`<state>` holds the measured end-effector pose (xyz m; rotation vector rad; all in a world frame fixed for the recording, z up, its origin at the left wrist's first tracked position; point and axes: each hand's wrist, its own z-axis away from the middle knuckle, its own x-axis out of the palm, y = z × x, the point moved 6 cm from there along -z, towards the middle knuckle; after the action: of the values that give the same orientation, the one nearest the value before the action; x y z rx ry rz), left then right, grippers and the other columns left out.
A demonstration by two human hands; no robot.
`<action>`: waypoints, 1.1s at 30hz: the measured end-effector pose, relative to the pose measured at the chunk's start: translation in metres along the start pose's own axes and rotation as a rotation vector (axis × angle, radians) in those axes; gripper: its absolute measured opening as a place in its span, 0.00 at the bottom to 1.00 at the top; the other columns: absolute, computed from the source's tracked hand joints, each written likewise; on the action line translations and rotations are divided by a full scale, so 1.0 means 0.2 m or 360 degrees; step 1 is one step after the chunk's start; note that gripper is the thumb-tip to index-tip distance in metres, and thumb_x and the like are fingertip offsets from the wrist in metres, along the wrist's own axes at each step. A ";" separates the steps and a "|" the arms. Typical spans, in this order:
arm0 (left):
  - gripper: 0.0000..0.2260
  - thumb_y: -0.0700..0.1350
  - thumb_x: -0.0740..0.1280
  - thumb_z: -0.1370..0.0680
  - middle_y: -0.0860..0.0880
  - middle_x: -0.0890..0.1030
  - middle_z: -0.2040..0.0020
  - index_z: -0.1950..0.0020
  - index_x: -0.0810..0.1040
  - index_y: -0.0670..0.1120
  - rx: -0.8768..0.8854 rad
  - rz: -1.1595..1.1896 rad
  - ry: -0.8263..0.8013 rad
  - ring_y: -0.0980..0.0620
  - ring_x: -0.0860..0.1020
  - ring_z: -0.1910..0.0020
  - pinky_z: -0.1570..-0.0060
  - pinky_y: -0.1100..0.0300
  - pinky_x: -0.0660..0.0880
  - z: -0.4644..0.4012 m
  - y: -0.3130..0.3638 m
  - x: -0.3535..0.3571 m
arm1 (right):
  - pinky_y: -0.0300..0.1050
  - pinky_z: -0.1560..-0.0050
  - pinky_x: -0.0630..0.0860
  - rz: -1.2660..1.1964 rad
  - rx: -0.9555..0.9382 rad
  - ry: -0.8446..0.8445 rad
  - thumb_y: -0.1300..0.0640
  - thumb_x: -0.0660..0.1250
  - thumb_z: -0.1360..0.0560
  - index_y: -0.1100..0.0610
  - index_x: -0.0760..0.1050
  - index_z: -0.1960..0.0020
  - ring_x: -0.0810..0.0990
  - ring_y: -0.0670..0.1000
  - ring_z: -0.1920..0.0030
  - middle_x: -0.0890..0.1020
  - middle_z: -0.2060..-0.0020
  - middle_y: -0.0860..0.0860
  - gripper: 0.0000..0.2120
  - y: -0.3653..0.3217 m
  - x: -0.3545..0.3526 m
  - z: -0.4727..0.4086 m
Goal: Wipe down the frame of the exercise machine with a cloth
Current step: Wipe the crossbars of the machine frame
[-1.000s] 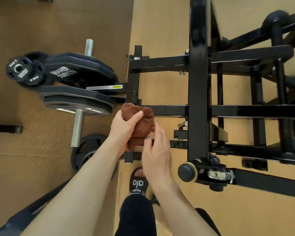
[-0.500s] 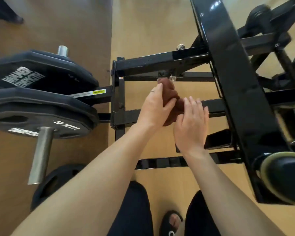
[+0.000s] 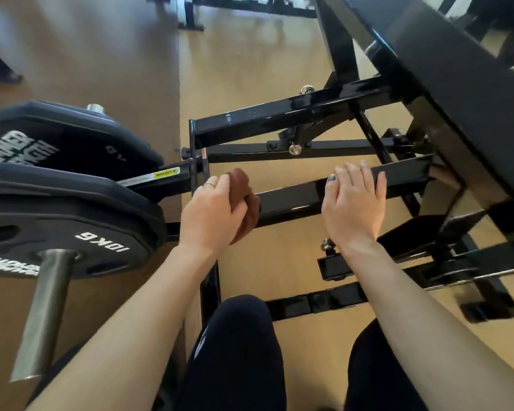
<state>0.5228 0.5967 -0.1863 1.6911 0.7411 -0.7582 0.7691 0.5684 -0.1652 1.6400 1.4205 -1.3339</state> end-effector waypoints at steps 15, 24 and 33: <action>0.14 0.50 0.66 0.18 0.48 0.79 0.38 0.33 0.75 0.47 0.0301 0.0163 -0.0185 0.47 0.79 0.44 0.48 0.48 0.82 -0.15 0.40 0.22 | 0.52 0.18 0.41 -0.0213 0.0024 -0.0114 0.47 0.39 0.16 0.52 0.68 0.22 0.54 0.49 0.18 0.67 0.22 0.48 0.30 0.06 0.04 -0.01; 0.12 0.50 0.65 0.17 0.47 0.78 0.40 0.37 0.75 0.45 0.0094 0.0181 -0.0172 0.46 0.79 0.45 0.47 0.51 0.80 -0.11 0.12 0.10 | 0.48 0.19 0.37 -0.0406 0.0130 -0.0215 0.47 0.42 0.17 0.52 0.66 0.21 0.51 0.46 0.18 0.64 0.20 0.47 0.29 0.05 0.01 -0.02; 0.17 0.51 0.66 0.18 0.46 0.78 0.36 0.31 0.74 0.47 0.0569 0.0247 -0.0307 0.45 0.79 0.43 0.48 0.48 0.81 -0.32 0.84 0.42 | 0.34 0.25 0.41 -0.0398 0.0263 -0.0138 0.47 0.42 0.13 0.53 0.62 0.19 0.51 0.43 0.19 0.62 0.19 0.49 0.26 0.28 -0.11 -0.02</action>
<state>0.7131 0.6307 -0.1436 1.9340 0.3485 -0.9694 0.8252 0.5488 -0.1526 1.5221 1.5371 -1.6822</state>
